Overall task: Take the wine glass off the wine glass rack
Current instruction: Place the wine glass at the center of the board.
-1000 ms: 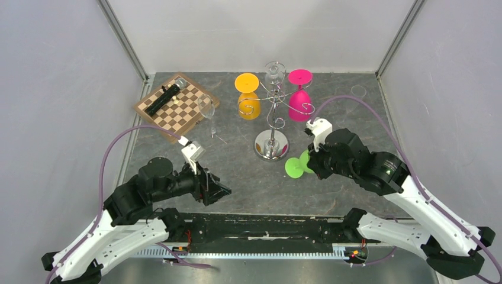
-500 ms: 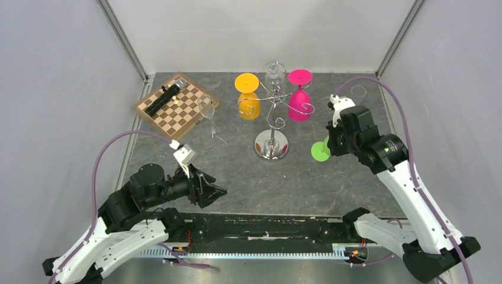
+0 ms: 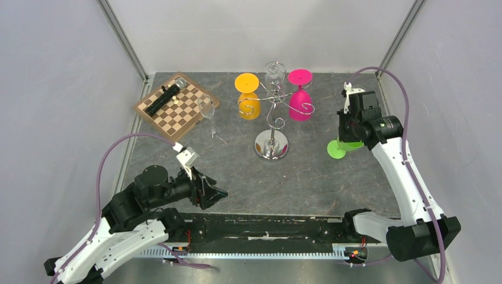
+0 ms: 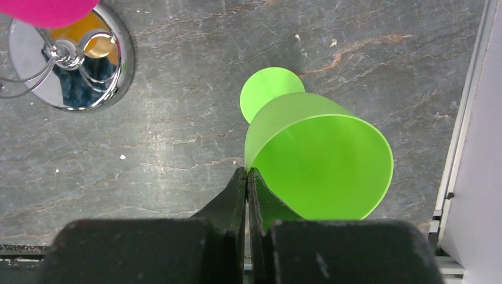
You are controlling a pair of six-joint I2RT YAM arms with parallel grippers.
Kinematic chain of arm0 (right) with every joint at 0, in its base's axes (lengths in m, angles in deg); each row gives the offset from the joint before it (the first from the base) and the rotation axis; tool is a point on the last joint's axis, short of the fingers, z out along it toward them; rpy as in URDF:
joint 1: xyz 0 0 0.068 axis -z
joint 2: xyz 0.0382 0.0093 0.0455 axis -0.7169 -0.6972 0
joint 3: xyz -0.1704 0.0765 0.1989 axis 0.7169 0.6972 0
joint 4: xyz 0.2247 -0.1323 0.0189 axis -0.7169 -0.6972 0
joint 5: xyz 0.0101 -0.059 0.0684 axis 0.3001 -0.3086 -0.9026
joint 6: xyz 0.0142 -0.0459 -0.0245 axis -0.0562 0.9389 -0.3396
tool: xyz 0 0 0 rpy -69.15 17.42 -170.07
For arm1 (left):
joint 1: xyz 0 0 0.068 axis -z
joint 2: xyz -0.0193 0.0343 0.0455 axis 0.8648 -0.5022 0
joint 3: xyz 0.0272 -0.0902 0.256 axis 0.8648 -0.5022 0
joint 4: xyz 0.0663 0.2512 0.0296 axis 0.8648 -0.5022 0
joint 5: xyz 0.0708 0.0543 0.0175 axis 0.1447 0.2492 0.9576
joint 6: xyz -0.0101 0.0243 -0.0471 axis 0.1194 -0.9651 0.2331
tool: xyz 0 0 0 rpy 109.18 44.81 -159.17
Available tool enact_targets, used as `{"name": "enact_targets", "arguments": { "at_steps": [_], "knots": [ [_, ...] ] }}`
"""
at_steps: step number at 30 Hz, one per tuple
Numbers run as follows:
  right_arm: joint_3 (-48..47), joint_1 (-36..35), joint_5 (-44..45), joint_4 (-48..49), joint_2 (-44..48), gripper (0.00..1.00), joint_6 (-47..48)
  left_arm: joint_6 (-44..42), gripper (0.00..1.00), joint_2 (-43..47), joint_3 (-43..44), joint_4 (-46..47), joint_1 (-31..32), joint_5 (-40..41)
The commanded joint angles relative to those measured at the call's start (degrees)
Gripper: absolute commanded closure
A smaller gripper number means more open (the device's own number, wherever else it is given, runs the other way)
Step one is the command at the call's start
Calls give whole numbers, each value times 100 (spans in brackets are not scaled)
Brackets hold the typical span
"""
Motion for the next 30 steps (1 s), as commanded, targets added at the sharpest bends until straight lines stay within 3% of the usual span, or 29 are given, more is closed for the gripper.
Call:
{"name": "enact_targets", "arguments": {
  "at_steps": [1,21,30],
  "knots": [
    [-454,142,281,168,-278,100,147,-167,23,84,-52,317,-10,-112],
    [-1210,1201,264,171,-1724,100,485,-118,23,-4,-60,233,106,68],
    [-1566,1283,281,124,-2206,100,543,-99,23,-46,-61,205,155,173]
  ]
}}
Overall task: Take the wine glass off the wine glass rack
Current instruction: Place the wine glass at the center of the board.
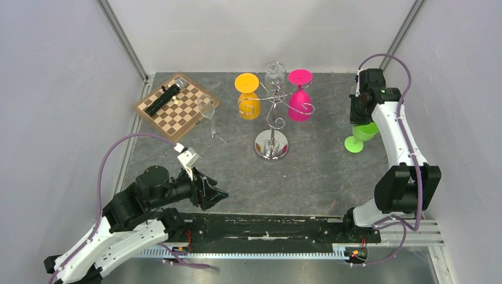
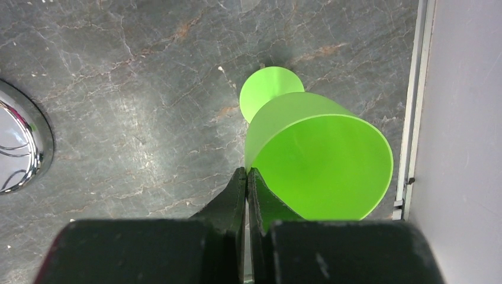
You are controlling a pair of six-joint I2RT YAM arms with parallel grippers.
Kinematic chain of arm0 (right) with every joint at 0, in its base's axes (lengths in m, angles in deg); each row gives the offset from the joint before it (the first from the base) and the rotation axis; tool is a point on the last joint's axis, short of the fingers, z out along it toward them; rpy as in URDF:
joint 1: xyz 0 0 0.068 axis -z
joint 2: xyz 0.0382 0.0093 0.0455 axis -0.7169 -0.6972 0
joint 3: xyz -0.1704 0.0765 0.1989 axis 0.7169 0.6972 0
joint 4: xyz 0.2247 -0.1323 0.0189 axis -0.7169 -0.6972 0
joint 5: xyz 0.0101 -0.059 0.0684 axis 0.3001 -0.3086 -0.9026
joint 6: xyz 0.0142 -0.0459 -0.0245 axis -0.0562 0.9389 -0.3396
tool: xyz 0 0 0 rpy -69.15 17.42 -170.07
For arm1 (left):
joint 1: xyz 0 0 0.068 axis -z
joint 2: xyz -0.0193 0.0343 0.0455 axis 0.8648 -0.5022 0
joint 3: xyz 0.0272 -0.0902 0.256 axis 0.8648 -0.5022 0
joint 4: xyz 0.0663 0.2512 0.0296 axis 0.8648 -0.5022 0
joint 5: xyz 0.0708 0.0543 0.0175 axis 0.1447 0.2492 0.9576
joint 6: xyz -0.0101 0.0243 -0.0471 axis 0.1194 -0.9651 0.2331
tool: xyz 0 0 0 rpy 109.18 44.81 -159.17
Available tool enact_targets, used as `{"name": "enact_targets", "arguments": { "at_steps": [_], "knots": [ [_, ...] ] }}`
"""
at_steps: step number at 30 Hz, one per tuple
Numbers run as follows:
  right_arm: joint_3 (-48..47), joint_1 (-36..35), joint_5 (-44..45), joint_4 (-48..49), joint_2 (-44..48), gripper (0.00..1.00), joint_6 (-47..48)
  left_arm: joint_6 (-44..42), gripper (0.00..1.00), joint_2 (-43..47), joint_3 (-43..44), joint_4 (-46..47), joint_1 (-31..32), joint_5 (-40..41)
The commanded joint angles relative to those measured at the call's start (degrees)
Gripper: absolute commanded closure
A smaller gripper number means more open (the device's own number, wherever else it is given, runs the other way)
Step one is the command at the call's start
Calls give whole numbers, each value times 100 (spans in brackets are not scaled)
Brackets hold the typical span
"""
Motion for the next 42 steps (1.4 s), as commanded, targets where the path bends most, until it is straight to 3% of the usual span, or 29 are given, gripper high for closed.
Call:
{"name": "enact_targets", "arguments": {
  "at_steps": [1,16,20,27,31,42],
  "knots": [
    [-445,41,37,82,-199,100,146,-99,23,-75,7,166,31,115],
    [-531,48,10,151,-579,100,177,-100,23,-180,-5,176,37,117],
    [-561,48,25,142,-606,84,193,-98,23,-182,-4,174,39,119],
    [-818,48,44,35,-593,75,178,-90,23,-217,-9,179,39,125],
    [-1253,48,214,-118,-474,60,132,-90,23,-270,-15,183,36,118],
    [-692,39,-337,362,579,49,95,-28,22,-446,41,107,39,301]
  ]
}}
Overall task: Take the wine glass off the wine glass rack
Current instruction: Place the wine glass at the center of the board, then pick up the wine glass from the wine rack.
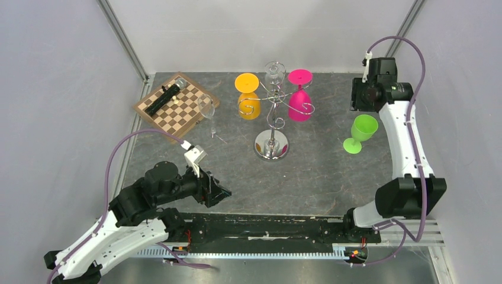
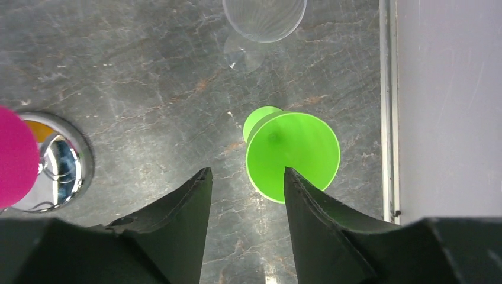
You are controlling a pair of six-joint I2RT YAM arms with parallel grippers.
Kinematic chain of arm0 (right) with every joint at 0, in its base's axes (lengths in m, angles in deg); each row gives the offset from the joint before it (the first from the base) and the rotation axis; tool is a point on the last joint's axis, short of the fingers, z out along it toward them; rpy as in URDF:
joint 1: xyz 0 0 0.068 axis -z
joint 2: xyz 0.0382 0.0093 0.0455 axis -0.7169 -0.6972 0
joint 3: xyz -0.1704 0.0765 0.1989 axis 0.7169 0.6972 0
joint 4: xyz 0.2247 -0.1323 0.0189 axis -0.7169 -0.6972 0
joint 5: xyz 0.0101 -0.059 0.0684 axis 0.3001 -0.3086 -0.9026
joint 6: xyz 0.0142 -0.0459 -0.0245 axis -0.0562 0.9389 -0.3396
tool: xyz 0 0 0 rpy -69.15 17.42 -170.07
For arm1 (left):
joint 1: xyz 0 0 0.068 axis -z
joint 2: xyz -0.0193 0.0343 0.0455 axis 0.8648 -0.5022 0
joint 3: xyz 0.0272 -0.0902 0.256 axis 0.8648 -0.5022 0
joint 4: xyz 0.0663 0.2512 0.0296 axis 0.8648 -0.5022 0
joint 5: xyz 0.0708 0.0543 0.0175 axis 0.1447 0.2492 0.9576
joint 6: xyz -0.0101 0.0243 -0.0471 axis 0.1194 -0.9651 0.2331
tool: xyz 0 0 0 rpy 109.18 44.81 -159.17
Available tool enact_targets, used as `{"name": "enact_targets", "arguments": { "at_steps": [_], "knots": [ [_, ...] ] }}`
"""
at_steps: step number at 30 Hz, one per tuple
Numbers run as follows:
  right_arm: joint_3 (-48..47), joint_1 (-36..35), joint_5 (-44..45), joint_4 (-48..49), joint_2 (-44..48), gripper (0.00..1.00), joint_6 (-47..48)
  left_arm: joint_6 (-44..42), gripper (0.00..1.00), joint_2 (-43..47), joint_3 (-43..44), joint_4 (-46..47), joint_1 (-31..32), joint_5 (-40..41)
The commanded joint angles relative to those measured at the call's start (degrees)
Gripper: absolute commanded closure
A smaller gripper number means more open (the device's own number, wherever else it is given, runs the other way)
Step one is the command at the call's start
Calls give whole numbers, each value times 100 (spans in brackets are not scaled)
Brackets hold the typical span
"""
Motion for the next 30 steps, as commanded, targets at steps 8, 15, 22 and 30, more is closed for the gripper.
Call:
{"name": "enact_targets", "arguments": {
  "at_steps": [8,15,22,30],
  "knots": [
    [954,7,-1170,967,1708,45,-193,79,20,-201,225,-15,26,572],
    [1803,7,-1899,1608,2710,42,-555,346,20,-548,850,52,26,693],
    [2381,-57,-2577,1912,3490,40,-1003,421,20,-1156,1805,202,26,673],
    [2293,-495,-3165,1973,4128,35,-1510,600,20,-2093,2889,722,26,707]
  ]
}}
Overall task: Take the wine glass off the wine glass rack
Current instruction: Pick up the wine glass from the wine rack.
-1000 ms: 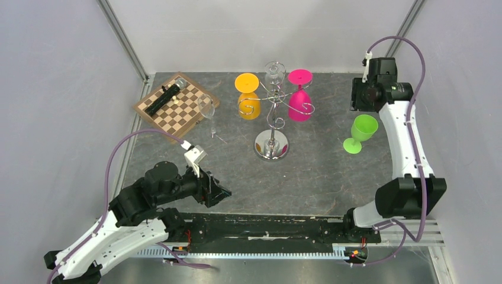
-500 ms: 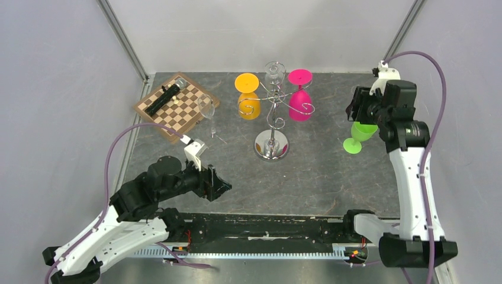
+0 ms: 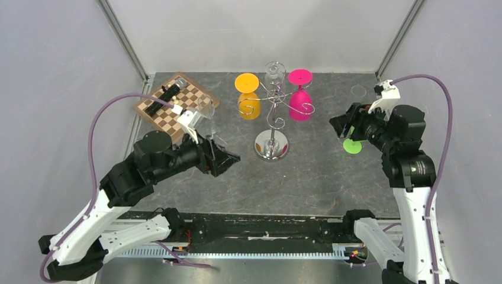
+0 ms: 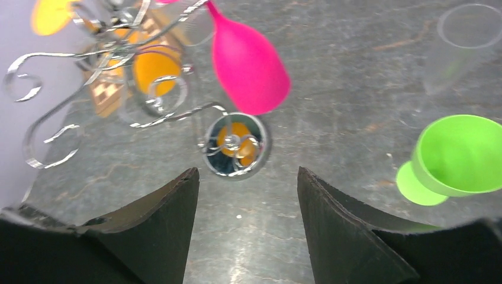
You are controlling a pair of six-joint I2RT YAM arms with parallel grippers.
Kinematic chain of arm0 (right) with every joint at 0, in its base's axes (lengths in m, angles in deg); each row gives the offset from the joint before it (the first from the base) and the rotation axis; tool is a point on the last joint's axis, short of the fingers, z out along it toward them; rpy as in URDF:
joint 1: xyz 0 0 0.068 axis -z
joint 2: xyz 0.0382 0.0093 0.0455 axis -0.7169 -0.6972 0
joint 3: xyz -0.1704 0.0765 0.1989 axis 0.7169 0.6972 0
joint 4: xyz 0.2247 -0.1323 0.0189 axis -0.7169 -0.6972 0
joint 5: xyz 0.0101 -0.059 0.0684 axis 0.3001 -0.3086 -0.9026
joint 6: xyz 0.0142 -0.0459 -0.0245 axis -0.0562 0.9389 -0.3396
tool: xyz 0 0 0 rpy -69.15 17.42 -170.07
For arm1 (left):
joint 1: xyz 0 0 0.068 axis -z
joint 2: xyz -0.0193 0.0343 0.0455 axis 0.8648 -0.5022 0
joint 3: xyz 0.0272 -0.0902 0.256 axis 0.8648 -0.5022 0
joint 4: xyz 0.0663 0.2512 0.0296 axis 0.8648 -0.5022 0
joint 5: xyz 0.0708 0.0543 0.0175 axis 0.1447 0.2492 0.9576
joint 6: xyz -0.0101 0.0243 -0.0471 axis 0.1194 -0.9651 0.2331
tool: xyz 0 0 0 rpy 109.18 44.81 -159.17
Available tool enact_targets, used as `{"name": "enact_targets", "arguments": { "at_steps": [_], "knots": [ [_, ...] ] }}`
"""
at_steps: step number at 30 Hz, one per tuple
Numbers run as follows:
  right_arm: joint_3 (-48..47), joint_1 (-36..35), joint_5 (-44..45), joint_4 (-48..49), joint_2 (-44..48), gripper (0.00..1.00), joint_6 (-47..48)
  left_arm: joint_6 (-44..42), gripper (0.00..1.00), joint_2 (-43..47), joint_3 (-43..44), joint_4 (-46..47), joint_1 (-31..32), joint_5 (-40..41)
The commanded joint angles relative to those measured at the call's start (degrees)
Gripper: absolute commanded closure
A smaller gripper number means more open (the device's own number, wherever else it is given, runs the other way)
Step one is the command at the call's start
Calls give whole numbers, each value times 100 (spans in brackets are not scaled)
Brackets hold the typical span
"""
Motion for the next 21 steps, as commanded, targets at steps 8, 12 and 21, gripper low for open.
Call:
{"name": "enact_targets", "arguments": {
  "at_steps": [8,12,21],
  "knots": [
    [-107,-355,-632,491,866,33,-988,376,20,-1386,1651,619,-76,582],
    [-103,-489,-656,530,1162,33,-1163,505,20,-1795,2023,710,-459,365],
    [104,-684,-821,617,1538,32,-1369,911,23,-2577,2197,1201,-2288,-1222]
  ]
}}
